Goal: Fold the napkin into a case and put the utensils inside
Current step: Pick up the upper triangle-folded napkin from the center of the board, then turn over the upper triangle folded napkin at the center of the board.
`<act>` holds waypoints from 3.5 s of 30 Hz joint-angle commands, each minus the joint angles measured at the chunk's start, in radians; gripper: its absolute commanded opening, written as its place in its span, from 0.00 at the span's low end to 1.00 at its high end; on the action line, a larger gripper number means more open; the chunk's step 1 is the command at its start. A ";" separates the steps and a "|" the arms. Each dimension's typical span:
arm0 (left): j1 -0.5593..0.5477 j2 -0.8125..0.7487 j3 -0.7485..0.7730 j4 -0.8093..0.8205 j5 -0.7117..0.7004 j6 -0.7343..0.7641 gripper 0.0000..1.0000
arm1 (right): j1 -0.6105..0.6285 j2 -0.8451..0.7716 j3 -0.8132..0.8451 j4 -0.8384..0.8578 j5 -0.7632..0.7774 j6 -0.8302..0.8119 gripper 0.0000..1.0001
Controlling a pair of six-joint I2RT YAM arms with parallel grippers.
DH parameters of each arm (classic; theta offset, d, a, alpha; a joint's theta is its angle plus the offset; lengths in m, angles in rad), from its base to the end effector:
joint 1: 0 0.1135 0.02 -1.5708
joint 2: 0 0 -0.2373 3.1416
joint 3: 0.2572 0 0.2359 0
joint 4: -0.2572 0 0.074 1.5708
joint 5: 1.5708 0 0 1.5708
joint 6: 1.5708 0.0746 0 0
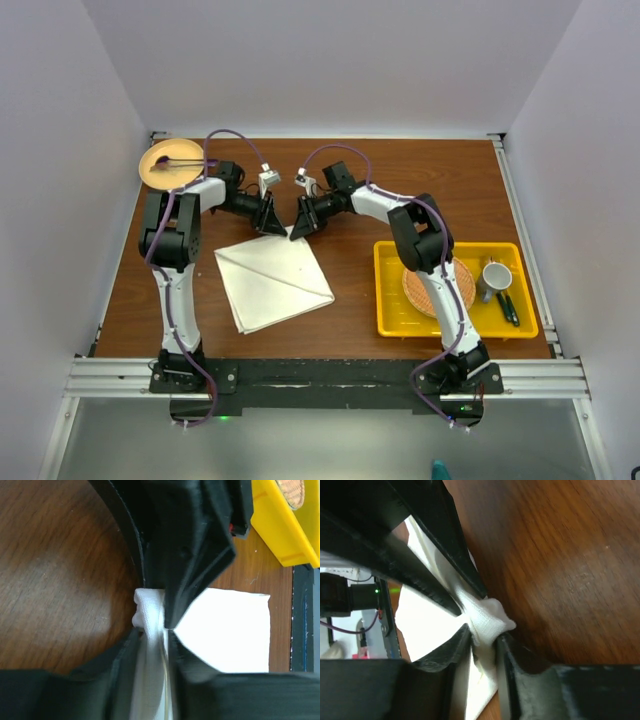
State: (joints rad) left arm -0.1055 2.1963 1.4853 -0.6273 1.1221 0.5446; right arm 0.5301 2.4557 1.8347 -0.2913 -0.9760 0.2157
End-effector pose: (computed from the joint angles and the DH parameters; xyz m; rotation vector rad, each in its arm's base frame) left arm 0.3862 -0.1085 0.0990 0.9089 2.1600 -1.3740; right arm 0.3958 0.3036 0.0883 -0.8273 2.3642 1.5251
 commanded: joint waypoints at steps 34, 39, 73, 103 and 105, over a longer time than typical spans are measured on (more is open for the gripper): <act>0.208 -0.036 -0.031 -0.632 -0.123 0.614 0.42 | 0.021 -0.334 -0.175 -0.057 0.013 -0.366 0.00; 0.262 -0.033 -0.039 -0.666 -0.168 0.644 0.39 | -0.004 -0.348 -0.172 -0.078 0.002 -0.371 0.00; 0.156 -0.444 0.033 0.357 -0.461 0.145 0.00 | -0.163 -0.480 -0.220 0.708 0.263 -0.798 0.00; 0.118 -0.885 -0.939 0.255 -0.573 0.676 0.00 | 0.131 -0.643 -0.957 0.126 0.233 -2.146 0.00; 0.115 -0.892 -0.942 0.216 -0.568 0.705 0.00 | 0.143 -0.649 -0.957 0.107 0.238 -2.135 0.00</act>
State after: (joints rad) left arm -0.0074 1.3418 0.5571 -0.3420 0.6415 1.1294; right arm 0.6659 1.8141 0.9024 -0.0460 -0.7937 -1.8996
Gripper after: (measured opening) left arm 0.063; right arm 0.045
